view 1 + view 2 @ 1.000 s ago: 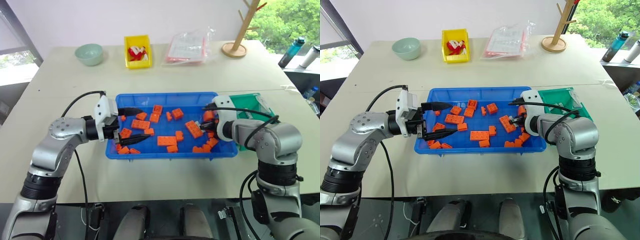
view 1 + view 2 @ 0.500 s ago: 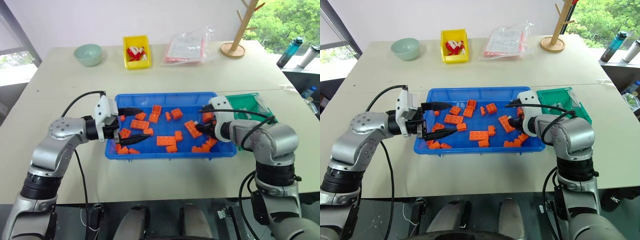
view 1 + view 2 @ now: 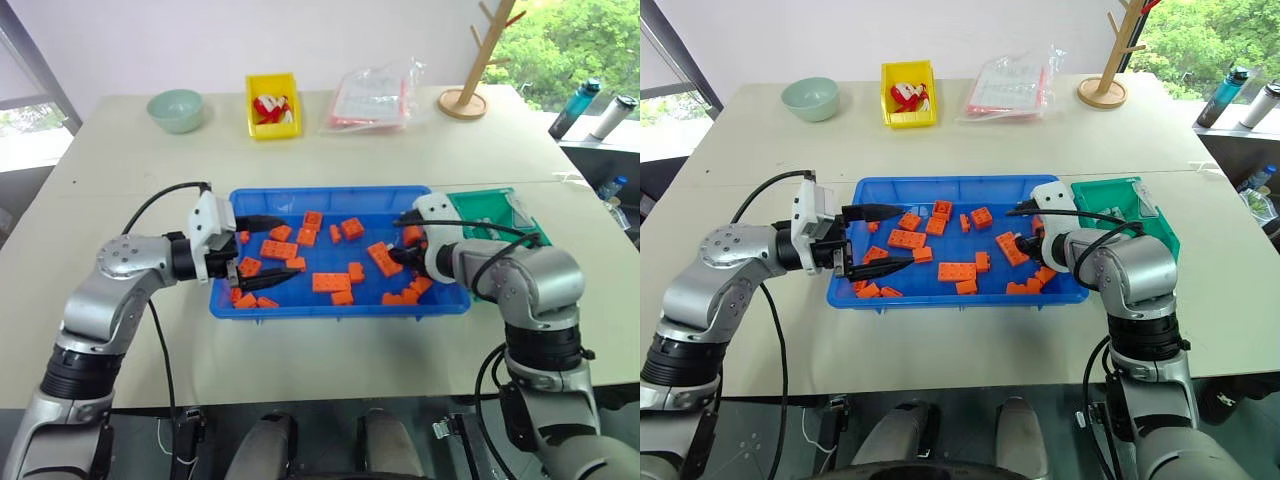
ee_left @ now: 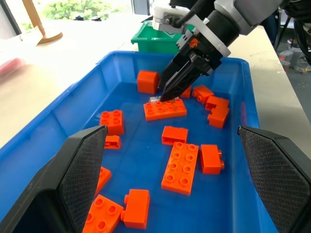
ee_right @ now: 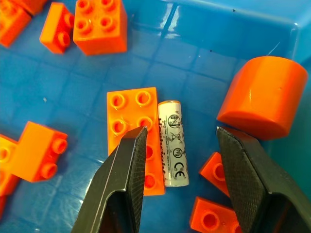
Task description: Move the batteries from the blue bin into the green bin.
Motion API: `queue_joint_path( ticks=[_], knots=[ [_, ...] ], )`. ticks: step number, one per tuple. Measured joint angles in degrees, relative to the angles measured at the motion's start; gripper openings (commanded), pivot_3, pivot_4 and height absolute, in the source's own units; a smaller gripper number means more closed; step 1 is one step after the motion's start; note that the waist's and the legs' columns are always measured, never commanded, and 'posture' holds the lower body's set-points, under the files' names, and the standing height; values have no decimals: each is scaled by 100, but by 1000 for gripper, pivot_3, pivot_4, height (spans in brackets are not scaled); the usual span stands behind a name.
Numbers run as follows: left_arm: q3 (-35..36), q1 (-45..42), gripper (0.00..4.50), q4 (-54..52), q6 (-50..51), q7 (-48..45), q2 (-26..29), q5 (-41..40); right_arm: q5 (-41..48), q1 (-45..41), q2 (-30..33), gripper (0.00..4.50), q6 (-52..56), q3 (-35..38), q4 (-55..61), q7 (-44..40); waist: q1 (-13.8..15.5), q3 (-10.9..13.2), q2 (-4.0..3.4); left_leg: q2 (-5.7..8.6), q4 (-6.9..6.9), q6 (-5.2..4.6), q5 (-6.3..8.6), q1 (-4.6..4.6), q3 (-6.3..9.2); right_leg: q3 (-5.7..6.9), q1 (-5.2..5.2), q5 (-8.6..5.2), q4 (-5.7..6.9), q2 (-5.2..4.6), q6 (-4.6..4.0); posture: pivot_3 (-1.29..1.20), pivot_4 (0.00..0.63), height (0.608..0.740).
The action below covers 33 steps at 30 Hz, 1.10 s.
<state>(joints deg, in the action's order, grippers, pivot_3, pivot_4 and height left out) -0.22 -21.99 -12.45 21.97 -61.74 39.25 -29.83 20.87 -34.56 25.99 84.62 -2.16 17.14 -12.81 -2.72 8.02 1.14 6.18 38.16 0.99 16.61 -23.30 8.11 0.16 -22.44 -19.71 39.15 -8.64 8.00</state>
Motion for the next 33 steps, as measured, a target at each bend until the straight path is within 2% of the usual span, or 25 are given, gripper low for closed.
queue_joint_path(
  ticks=[8, 19, 33],
  knots=[
    [13, 44, 4500, -8, 0, 22, 20, -1, 12, -154, -20, 2293, 0, -431, 37, -246, 11, 0, -1, 2, -2, 0, 0, -1, 0, 0, 0, 0, 0, -3, 0, 0, 150, 719],
    [105, 109, 4500, -111, 0, 74, 18, -2, 5, -138, 65, 2293, -56, -425, -9, -407, 26, 0, -2, 5, -1, 0, 0, -1, 2, 0, 1, 0, -1, -5, 0, 0, 150, 719],
    [106, 79, 4500, -78, -2, 21, 18, 1, 189, -403, 137, 2293, 748, 73, 170, -546, 19, 4, -9, 6, -2, 0, 0, -8, 0, 0, -8, 0, -2, -7, 0, 0, 150, 719]
  ],
)
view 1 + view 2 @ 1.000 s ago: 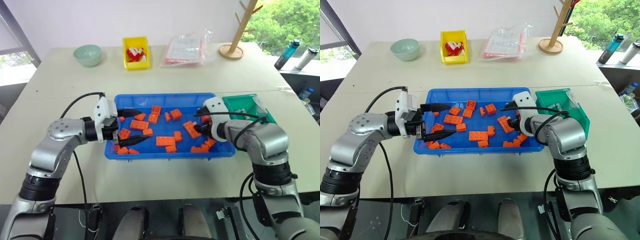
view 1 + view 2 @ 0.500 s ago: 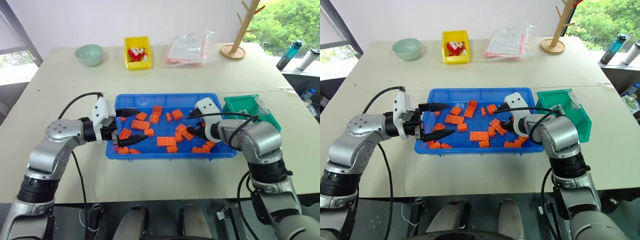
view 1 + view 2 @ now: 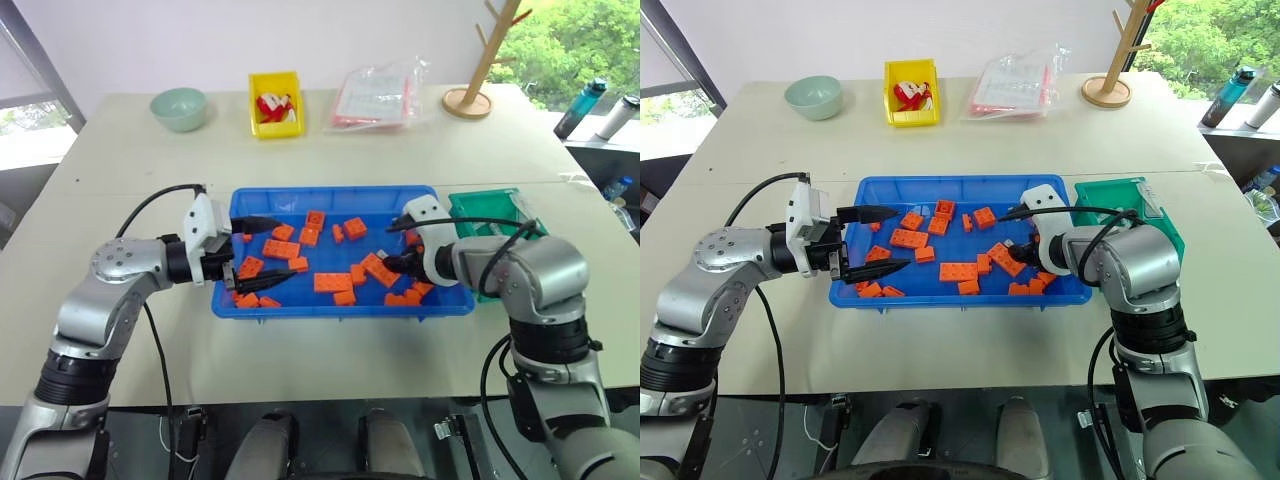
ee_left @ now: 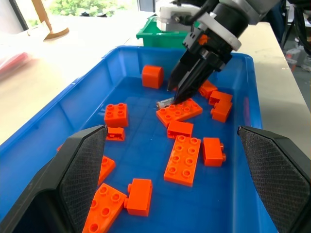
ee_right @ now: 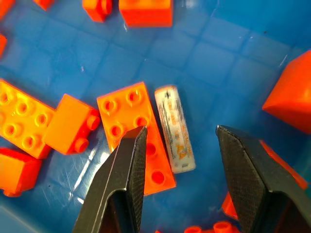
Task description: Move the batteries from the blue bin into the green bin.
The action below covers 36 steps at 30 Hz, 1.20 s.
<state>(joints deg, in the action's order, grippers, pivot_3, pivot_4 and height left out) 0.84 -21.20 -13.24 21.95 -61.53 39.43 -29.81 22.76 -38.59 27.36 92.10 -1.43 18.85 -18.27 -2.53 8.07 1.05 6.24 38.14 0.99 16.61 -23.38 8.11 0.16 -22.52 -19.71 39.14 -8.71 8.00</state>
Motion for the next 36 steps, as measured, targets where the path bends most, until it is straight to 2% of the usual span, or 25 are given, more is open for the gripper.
queue_joint_path(
  ticks=[9, 20, 23, 26, 32, 36],
  knots=[
    [-1, -133, 4500, 108, -28, -48, -18, 58, -38, -121, -46, 2293, -64, -25, -207, 46, -2, 0, 0, 1, -1, 0, 0, -1, 0, 0, -2, 0, 0, -1, 0, 0, 150, 719],
    [3, -129, 4500, 104, -25, -22, -14, 58, -290, 231, 262, 2293, -1148, -836, -397, -134, -5, 0, 0, 0, -1, 0, 0, -2, 0, 0, -2, 0, 0, 0, 0, 0, 150, 719],
    [15, -77, 4500, 76, -21, -12, -3, 56, -293, 264, 273, 1477, -1231, -858, -390, -192, -2, 0, 0, 0, -1, 0, 0, -2, 0, 0, -1, 0, -1, 0, 0, 0, 150, 719],
    [19, 8, 4500, 61, -17, 7, 0, 55, -276, 268, 284, 40, -1243, -888, -360, -243, 1, 0, 0, 0, -1, 0, 0, -2, 0, 0, -1, 0, -1, 0, 0, 0, 150, 719],
    [19, 37, 4500, 60, -14, 19, -1, 55, -238, 264, 279, 30, -1154, -783, -257, -247, 6, 1, -1, 2, -1, 0, 0, -2, 1, 0, -3, 0, -1, -1, 0, 0, 150, 719],
    [19, 37, 4500, 81, -15, -16, 1, 54, 82, -105, 271, 30, -1039, -24, -55, -480, 1, 7, -10, 1, 0, 0, 0, -4, -1, 0, -3, 0, -2, -1, 0, 0, 150, 719]
  ],
)
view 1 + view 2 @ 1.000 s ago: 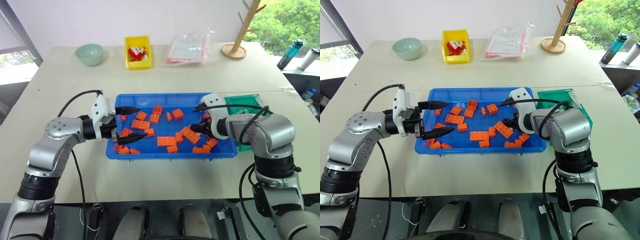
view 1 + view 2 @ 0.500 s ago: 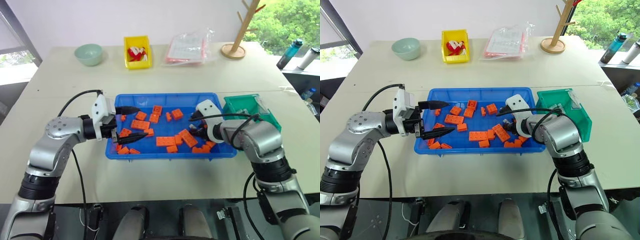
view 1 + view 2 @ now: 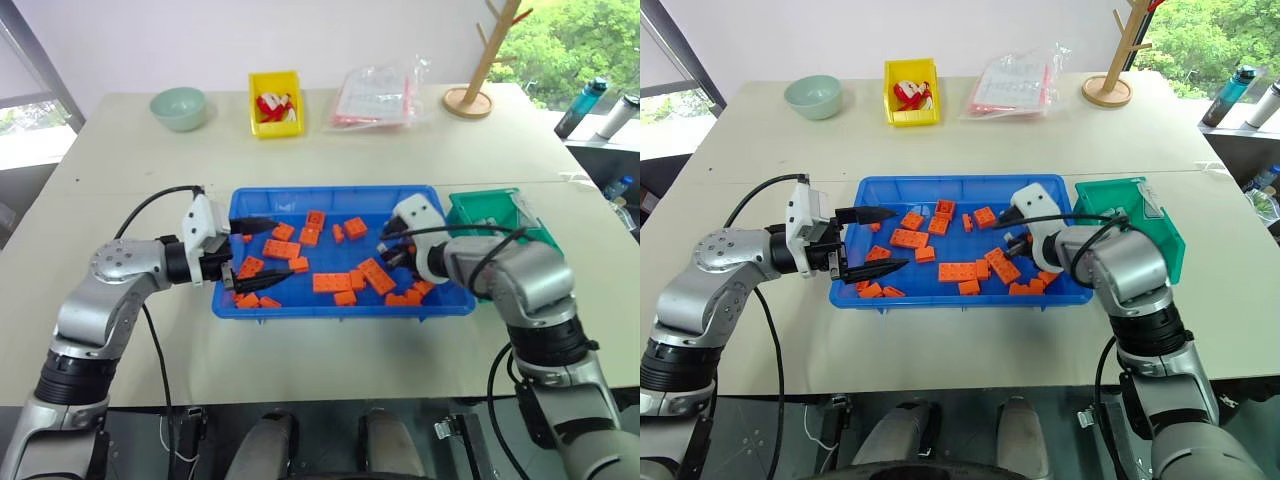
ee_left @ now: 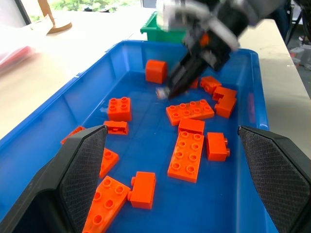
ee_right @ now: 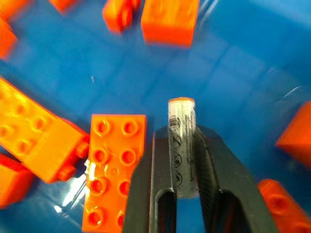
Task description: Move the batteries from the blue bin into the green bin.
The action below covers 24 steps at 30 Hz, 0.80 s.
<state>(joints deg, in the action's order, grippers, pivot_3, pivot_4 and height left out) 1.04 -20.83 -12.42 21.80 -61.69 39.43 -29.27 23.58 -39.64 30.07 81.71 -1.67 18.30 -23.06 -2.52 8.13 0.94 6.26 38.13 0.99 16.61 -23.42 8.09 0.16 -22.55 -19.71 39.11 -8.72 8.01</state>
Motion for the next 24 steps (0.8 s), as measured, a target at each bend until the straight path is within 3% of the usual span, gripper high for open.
queue_joint_path(
  ticks=[4, 10, 15, 23, 24],
  knots=[
    [81, 12, 4500, 113, 18, -80, 88, -43, 495, -532, 924, 30, -192, 889, 166, -746, 48, 2, -3, 4, -2, -2, 1, -1, 8, 2, 4, 0, -1, 0, 0, 0, 150, 719],
    [270, -82, 4500, 365, 59, -293, 236, -195, 598, 146, 2574, 30, -1095, 1390, -278, -1769, 65, 2, -1, 4, 1, -6, 3, 0, -2, 2, 9, 0, -8, -5, 0, 0, 150, 719],
    [259, -339, 4500, 604, 59, -445, 284, -205, 367, 854, 2846, 30, -1563, 1557, -984, -1856, 15, 3, -1, -2, 0, -6, 3, 0, -11, 2, 7, 0, -6, -3, 0, 0, 150, 719],
    [253, -512, 4500, 754, 153, -478, 284, -210, 11, 1460, 2586, 4134, -2184, 1529, -1343, -1553, 2, 4, -5, -5, 0, -5, 3, 0, -14, 2, 3, 0, -3, -1, 0, 0, 150, 719],
    [254, -546, 4500, 763, 156, -479, 285, -210, -8, 1460, 2575, 4134, -2344, 1531, -1422, -1563, 3, 4, -5, -4, 0, -5, 3, 0, -14, 2, 4, 0, -3, -2, 0, 0, 150, 719]
  ],
)
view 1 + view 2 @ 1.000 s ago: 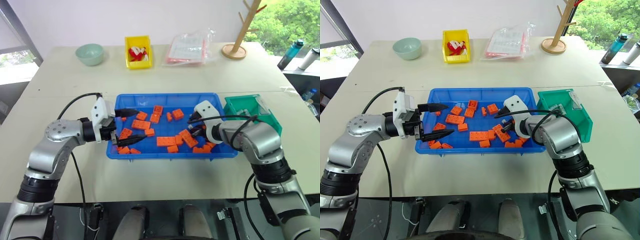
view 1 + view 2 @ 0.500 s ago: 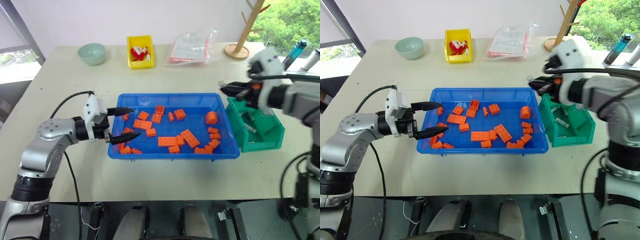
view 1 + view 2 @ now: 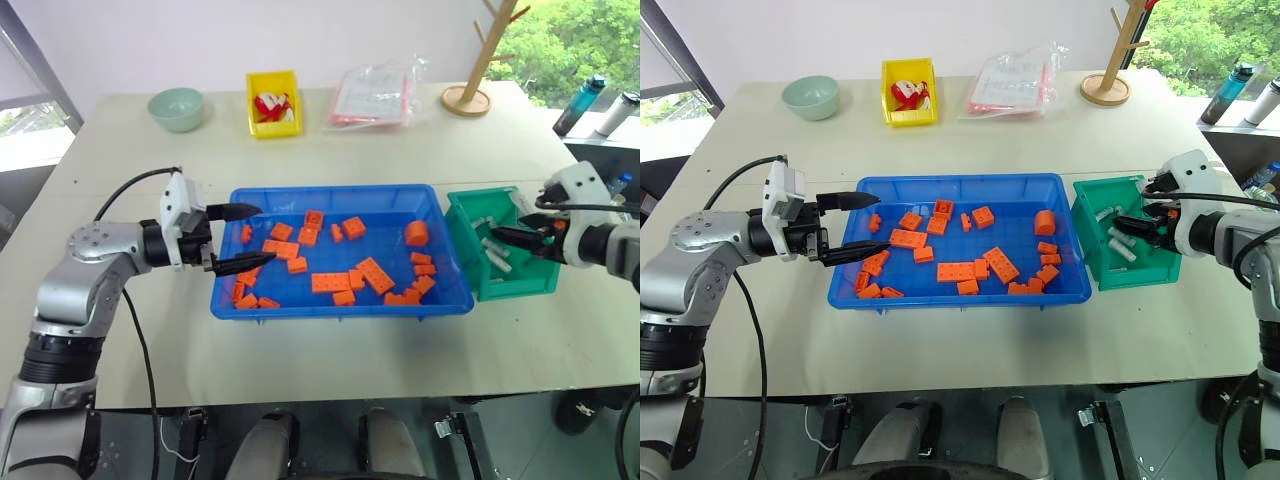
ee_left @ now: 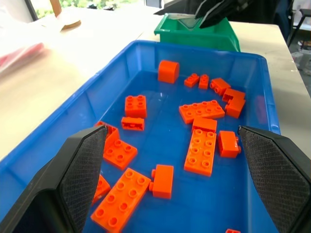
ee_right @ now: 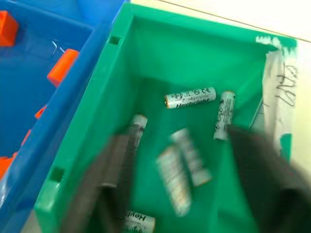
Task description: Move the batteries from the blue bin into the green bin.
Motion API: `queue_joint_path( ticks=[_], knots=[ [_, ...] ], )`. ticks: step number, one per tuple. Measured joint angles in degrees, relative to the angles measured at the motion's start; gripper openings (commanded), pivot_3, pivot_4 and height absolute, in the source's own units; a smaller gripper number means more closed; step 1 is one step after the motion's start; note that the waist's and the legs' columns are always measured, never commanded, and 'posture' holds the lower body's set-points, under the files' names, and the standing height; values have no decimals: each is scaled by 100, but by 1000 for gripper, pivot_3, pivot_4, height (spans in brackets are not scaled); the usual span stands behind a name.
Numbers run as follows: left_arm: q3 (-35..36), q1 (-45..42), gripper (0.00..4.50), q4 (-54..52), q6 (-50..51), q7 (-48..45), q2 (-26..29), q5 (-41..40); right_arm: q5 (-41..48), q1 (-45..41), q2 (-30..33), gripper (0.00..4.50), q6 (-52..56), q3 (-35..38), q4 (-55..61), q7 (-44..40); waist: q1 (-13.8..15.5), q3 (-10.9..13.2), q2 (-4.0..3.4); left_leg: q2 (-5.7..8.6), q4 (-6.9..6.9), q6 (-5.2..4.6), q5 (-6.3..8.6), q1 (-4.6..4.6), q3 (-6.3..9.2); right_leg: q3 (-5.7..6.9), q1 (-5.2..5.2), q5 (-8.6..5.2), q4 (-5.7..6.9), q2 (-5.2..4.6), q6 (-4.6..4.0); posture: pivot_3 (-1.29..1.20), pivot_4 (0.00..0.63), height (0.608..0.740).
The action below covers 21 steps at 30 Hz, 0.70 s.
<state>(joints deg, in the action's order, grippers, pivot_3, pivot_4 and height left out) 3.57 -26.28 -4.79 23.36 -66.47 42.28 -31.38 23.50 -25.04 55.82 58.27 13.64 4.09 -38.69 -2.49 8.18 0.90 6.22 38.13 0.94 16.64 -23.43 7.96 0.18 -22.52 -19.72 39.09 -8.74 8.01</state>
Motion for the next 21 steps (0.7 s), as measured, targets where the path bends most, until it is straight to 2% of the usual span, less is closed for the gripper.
queue_joint_path(
  ticks=[2, 5, 8, 10, 14, 21],
  knots=[
    [6, -20, 4500, 0, 18, -17, 32, -18, -14, 6, 3, 4134, -442, 22, -137, -197, 13, 0, 0, 4, 1, 0, 0, 0, 1, 0, 1, 0, -2, -3, 0, 0, 150, 719],
    [99, -41, 4500, 18, 209, -56, 161, -169, 9, 298, 295, 4134, -1830, 299, -384, -1256, 39, 4, -5, 5, 2, 0, 0, -1, 4, 1, 3, 0, -5, -2, 0, 0, 150, 719],
    [369, -47, 4500, 85, 371, -152, 442, -302, -10, 752, 920, 4134, -3142, 643, -948, -2548, 40, 4, -6, 5, 3, -1, 0, 1, 4, 1, 7, 0, -5, 0, 0, 0, 150, 719],
    [526, -42, 4500, 241, 376, -246, 650, -306, -27, 872, 1207, 4134, -3642, 775, -1519, -3160, 8, 4, -6, 2, 4, -1, 0, 6, 3, 2, 12, 0, -9, 2, 0, 0, 150, 719],
    [778, 199, 4500, 641, 233, -591, 1136, -243, -32, 907, 1710, 4134, -4109, 788, -2913, -4310, -22, 17, -30, -3, -1, -1, 0, 8, -3, 2, 8, -1, -10, 4, 1, 0, 150, 719],
    [992, 304, 4500, 1176, 112, -811, 1377, -178, -205, 632, 1764, 4134, -4651, 628, -4041, -4923, -12, 26, -45, -3, 0, 0, 0, 7, -4, 2, 7, -1, -11, 2, 1, 0, 150, 719]
  ],
)
